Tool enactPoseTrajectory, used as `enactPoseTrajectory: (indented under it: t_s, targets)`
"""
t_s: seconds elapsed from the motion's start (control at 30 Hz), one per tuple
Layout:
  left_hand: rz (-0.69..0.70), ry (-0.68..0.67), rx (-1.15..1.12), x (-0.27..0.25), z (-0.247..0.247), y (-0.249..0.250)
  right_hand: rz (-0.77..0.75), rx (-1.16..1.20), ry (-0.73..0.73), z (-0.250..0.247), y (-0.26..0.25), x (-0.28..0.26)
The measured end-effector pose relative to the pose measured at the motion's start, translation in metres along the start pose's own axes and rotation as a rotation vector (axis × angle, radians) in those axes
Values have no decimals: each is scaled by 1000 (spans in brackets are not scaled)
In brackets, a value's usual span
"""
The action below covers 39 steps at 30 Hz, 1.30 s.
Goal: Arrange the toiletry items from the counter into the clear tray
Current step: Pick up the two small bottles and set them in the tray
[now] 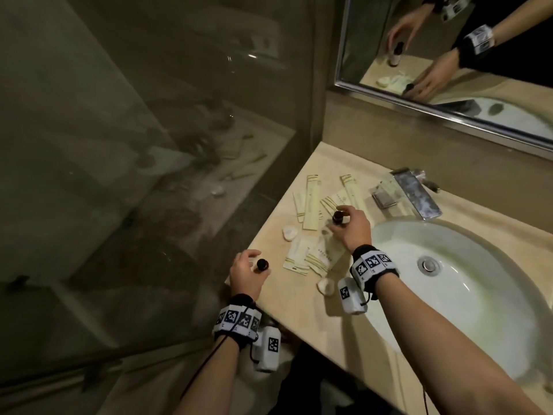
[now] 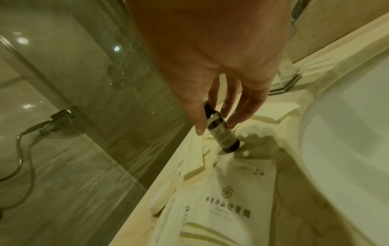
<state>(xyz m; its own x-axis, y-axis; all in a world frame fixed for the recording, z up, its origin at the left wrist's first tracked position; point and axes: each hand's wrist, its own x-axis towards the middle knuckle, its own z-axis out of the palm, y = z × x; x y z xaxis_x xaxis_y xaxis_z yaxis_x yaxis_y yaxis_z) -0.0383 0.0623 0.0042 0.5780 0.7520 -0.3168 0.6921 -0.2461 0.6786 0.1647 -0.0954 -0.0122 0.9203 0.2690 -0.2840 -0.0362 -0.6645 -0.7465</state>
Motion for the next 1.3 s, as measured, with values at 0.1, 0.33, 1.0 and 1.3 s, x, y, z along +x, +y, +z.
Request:
enactPoseTrajectory:
  t_s: [0.1,0.33,1.0,1.3]
  targets:
    - [-13,-42,-39,4,3,-6,26,8,-19,3,0,2]
    - [21,-52,-258,5,5,21,7,129,20,-16,0,-6]
    - [284,-743,-672,-187,171,269,-48,832,153,-292,112,-145]
    - [283,-1023,-567,-316,279,300,48,839,301,-393,240,-236]
